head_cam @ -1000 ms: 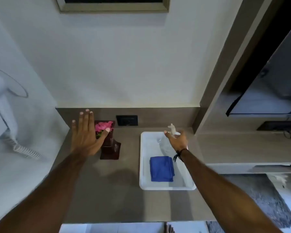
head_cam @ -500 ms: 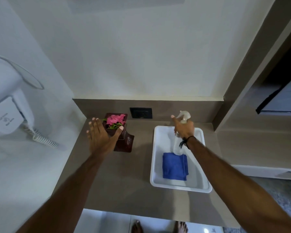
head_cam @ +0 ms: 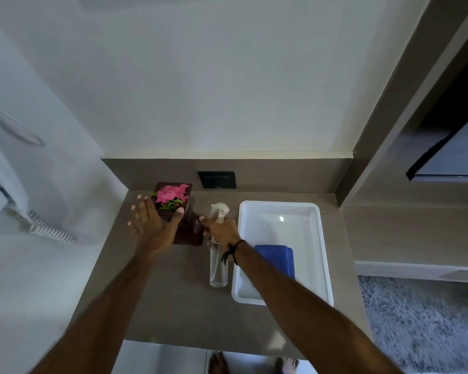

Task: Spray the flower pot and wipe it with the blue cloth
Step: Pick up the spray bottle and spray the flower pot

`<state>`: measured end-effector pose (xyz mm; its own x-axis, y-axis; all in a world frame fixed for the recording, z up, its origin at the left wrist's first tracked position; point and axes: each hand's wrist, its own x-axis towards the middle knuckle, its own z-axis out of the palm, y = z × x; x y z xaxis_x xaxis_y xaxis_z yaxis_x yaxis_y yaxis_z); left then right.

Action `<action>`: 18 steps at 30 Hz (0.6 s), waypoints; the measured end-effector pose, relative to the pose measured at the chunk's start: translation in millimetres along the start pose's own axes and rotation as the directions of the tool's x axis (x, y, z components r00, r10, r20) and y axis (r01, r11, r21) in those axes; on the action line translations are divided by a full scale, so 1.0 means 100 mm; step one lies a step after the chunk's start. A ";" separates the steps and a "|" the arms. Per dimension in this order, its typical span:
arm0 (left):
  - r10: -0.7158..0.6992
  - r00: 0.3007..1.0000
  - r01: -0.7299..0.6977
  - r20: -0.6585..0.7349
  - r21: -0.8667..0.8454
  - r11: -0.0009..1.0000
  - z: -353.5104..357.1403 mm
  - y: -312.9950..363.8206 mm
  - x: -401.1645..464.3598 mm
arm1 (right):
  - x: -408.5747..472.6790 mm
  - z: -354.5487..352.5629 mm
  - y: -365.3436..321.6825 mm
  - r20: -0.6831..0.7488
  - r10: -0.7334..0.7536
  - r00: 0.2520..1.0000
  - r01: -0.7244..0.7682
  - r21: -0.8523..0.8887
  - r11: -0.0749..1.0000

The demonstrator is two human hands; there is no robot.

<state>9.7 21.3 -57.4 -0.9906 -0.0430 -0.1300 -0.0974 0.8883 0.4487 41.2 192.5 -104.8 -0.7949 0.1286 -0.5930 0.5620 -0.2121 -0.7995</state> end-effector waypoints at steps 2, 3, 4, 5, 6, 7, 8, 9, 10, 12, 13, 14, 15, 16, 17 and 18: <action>-0.008 1.000 0.008 -0.004 -0.001 1.000 0.00 0.00 0.00 | 0.02 0.05 0.02 -0.012 0.016 1.000 -0.017 -0.046 0.999; -0.009 1.000 0.009 -0.005 -0.001 1.000 0.01 0.00 0.00 | 0.03 0.06 0.04 -0.019 0.026 0.999 -0.028 -0.056 0.998; -0.011 1.000 0.011 -0.004 -0.003 1.000 0.01 -0.01 0.00 | 0.04 0.07 0.05 -0.031 0.036 0.999 -0.038 -0.057 0.998; -0.010 1.000 0.010 -0.002 -0.007 1.000 0.01 -0.01 0.00 | 0.05 0.09 0.06 -0.048 0.042 0.998 -0.045 -0.053 0.998; -0.008 1.000 0.008 0.001 -0.013 1.000 0.01 -0.01 -0.01 | 0.05 0.10 0.07 -0.066 0.042 0.997 -0.046 -0.049 0.998; -0.007 1.000 0.007 0.000 -0.019 1.000 0.01 -0.01 -0.01 | 0.06 0.12 0.07 -0.083 0.033 0.996 -0.038 -0.052 0.998; -0.007 1.000 0.007 -0.001 -0.022 1.000 0.00 -0.01 -0.01 | 0.06 0.13 0.07 -0.097 0.020 0.995 -0.026 -0.060 0.998; -0.006 1.000 0.006 -0.002 -0.022 1.000 0.00 -0.01 -0.01 | 0.06 0.14 0.06 -0.107 0.009 0.994 -0.015 -0.064 0.998; -0.006 1.000 0.006 -0.002 -0.019 1.000 0.00 -0.01 -0.02 | 0.06 0.14 0.05 -0.110 0.001 0.994 -0.008 -0.061 0.998; -0.005 1.000 0.005 -0.002 -0.014 1.000 0.00 0.00 -0.02 | 0.05 0.13 0.02 -0.100 -0.025 0.995 0.019 -0.061 0.998; -0.005 1.000 0.005 -0.003 -0.011 1.000 0.00 0.00 -0.02 | 0.03 0.10 -0.01 -0.106 -0.050 0.993 0.044 -0.061 0.997; -0.004 1.000 0.004 -0.003 -0.007 1.000 0.00 -0.01 -0.02 | 0.02 0.05 -0.06 -0.129 -0.079 0.989 0.071 -0.067 0.995; -0.003 1.000 0.003 -0.002 -0.004 1.000 0.00 -0.02 -0.01 | 0.01 -0.03 -0.11 -0.165 -0.112 0.980 0.100 -0.076 0.992; -0.003 1.000 0.003 0.001 -0.004 1.000 0.00 -0.02 0.00 | -0.02 -0.12 -0.19 -0.206 -0.152 0.967 0.139 -0.076 0.987; -0.003 1.000 0.003 0.005 -0.005 1.000 0.00 -0.03 0.00 | -0.05 -0.24 -0.27 -0.246 -0.194 0.950 0.191 -0.038 0.981; -0.003 1.000 0.003 0.005 -0.008 1.000 0.00 -0.03 0.01 | -0.08 -0.39 -0.35 -0.282 -0.230 0.931 0.250 0.036 0.968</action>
<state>9.1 18.5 -59.4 -0.9898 -0.0436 -0.1356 -0.1014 0.8846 0.4551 37.0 236.4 -75.5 -0.8051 0.4419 -0.3957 0.3372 -0.2078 -0.9182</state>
